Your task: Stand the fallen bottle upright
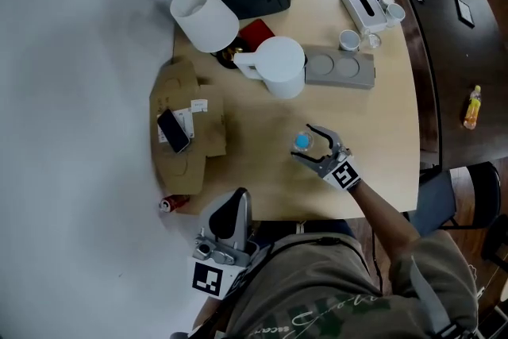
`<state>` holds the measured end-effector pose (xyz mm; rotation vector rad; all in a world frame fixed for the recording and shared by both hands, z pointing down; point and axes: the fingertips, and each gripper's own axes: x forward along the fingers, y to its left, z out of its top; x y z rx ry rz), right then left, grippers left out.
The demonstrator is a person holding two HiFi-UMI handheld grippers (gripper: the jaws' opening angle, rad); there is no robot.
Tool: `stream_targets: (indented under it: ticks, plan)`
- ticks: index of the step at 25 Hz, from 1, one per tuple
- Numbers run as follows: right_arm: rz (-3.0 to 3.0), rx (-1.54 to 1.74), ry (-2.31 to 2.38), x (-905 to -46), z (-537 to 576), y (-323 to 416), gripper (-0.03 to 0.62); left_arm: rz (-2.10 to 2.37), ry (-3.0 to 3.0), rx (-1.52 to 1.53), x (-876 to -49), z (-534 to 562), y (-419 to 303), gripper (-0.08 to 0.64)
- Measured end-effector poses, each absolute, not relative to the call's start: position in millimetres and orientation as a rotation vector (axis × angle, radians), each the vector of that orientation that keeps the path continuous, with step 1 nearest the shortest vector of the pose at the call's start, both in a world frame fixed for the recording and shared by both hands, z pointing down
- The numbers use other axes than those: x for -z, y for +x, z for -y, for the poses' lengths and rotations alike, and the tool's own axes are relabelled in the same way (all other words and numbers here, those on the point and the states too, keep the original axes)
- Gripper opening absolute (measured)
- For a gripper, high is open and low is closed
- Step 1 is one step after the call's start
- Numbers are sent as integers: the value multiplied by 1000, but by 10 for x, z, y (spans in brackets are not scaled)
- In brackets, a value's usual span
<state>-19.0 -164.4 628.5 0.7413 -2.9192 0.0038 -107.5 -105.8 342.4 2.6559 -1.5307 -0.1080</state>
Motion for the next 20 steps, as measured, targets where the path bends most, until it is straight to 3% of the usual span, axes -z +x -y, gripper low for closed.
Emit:
stream_targets:
  ticks: [2, 6, 11, 13, 20]
  plan:
    - [2913, 7, 766, -6151, 1633, -133, 368, 1536, 2649, 131, -3393, 1050, -1092, 3]
    - [2950, -5, 936, -5530, 1373, 83, 347, 1537, 2641, 186, -3294, 954, -1198, 3]
    - [2937, -18, 1210, -4465, 847, 249, 165, 1466, 2732, 171, -3348, 725, -1400, 3]
    - [2924, 56, 1276, -4208, 701, 242, 5, 1443, 2797, 104, -3500, 652, -1377, 3]
    - [2909, 118, 1293, -3788, 1, 210, 3, 1440, 2701, 183, -3589, 51, -1435, 4]
